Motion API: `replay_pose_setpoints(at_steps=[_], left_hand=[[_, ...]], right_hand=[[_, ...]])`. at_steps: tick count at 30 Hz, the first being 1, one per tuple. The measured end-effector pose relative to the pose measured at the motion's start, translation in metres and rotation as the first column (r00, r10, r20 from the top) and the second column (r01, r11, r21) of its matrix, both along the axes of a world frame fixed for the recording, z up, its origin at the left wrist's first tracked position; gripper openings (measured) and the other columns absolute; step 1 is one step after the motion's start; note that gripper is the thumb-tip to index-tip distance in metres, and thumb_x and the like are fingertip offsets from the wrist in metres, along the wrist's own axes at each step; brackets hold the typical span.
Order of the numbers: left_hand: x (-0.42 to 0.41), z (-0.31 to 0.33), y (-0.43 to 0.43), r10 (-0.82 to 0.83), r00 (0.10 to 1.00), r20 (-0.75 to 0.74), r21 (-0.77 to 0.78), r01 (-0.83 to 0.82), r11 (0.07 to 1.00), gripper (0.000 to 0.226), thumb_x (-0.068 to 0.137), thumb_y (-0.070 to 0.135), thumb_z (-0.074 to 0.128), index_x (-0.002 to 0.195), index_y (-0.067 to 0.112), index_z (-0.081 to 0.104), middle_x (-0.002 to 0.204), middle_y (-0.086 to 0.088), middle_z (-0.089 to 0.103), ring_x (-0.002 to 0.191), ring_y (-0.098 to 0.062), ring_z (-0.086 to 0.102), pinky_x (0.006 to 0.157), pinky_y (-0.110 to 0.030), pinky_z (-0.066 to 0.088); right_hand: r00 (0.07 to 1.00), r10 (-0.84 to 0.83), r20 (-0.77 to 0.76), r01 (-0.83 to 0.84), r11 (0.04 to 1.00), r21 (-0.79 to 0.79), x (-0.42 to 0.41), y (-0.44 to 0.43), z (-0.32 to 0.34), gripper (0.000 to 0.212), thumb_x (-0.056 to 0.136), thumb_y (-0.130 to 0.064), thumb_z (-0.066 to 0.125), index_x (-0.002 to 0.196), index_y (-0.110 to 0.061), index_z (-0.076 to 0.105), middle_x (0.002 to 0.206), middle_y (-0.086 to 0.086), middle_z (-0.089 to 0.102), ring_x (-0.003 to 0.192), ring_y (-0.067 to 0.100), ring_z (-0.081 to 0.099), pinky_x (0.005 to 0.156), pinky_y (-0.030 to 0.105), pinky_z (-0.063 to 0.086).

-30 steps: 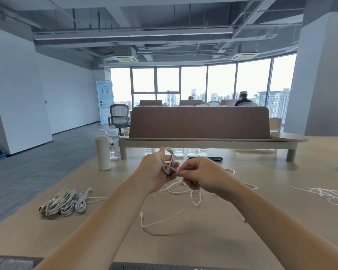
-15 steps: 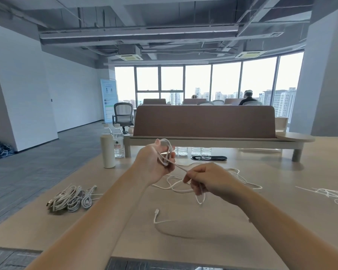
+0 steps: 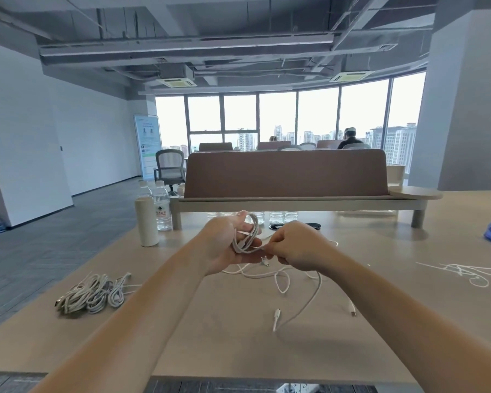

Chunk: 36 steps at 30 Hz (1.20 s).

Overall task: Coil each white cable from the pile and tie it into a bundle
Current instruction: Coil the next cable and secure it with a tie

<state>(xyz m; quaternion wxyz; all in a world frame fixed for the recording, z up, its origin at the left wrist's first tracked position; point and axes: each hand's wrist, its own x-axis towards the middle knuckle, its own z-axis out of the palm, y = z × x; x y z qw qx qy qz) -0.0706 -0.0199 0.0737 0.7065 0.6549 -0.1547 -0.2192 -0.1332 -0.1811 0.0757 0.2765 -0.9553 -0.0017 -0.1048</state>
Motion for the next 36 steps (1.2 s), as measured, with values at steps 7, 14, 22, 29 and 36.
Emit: replay_pose_setpoints(at_steps=[7, 14, 22, 29, 36], left_hand=[[-0.006, -0.001, -0.008, -0.058, 0.997, 0.057, 0.128, 0.050, 0.991, 0.054, 0.109, 0.037, 0.032, 0.102, -0.005, 0.065, 0.096, -0.021, 0.069, 0.063, -0.026, 0.062, 0.063, -0.033, 0.050], [-0.006, -0.007, -0.016, -0.006, 0.995, 0.100, 0.227, -0.017, 0.974, 0.041, 0.108, 0.034, 0.038, 0.093, 0.002, 0.059, 0.072, -0.015, 0.068, 0.054, -0.021, 0.051, 0.052, -0.029, 0.037], [0.001, -0.004, -0.010, -0.011, 0.996, 0.088, 0.233, -0.010, 0.972, 0.046, 0.108, 0.039, 0.035, 0.094, 0.003, 0.060, 0.073, -0.012, 0.056, 0.048, -0.015, 0.042, 0.048, -0.025, 0.029], [0.015, -0.003, 0.005, -0.017, 1.000, -0.005, 0.117, 0.018, 0.993, 0.049, 0.107, 0.041, 0.034, 0.098, 0.002, 0.062, 0.071, -0.012, 0.058, 0.054, -0.017, 0.044, 0.050, -0.027, 0.029], [0.010, -0.011, -0.005, -0.098, 0.994, 0.047, 0.185, 0.088, 0.979, 0.057, 0.107, 0.040, 0.036, 0.118, -0.009, 0.062, 0.082, -0.016, 0.069, 0.060, -0.017, 0.048, 0.055, -0.027, 0.033]], right_hand=[[0.999, -0.037, -0.018, 0.034, 0.989, -0.143, 0.006, -0.002, -0.002, 0.029, 0.098, -0.034, 0.054, 0.089, -0.013, 0.071, 0.083, 0.004, 0.067, 0.076, 0.022, 0.062, 0.073, 0.033, 0.054], [0.999, -0.036, 0.014, 0.038, 0.972, -0.232, 0.006, 0.004, -0.003, 0.027, 0.095, -0.034, 0.056, 0.089, -0.010, 0.069, 0.088, 0.009, 0.068, 0.080, 0.027, 0.063, 0.078, 0.039, 0.056], [0.997, -0.005, 0.074, 0.007, 0.999, -0.037, 0.000, 0.001, -0.003, 0.040, 0.091, -0.041, 0.067, 0.062, -0.014, 0.067, 0.062, 0.010, 0.067, 0.047, 0.015, 0.047, 0.051, 0.027, 0.037], [0.999, 0.049, -0.006, -0.041, 0.889, 0.457, -0.001, -0.025, -0.009, 0.017, 0.095, -0.013, 0.065, 0.082, -0.002, 0.069, 0.063, 0.010, 0.066, 0.046, 0.015, 0.046, 0.048, 0.021, 0.037], [0.993, -0.119, -0.007, 0.112, 0.904, 0.412, 0.007, -0.021, -0.006, 0.018, 0.090, -0.010, 0.060, 0.074, -0.004, 0.066, 0.052, 0.004, 0.064, 0.040, 0.012, 0.044, 0.043, 0.020, 0.035]])
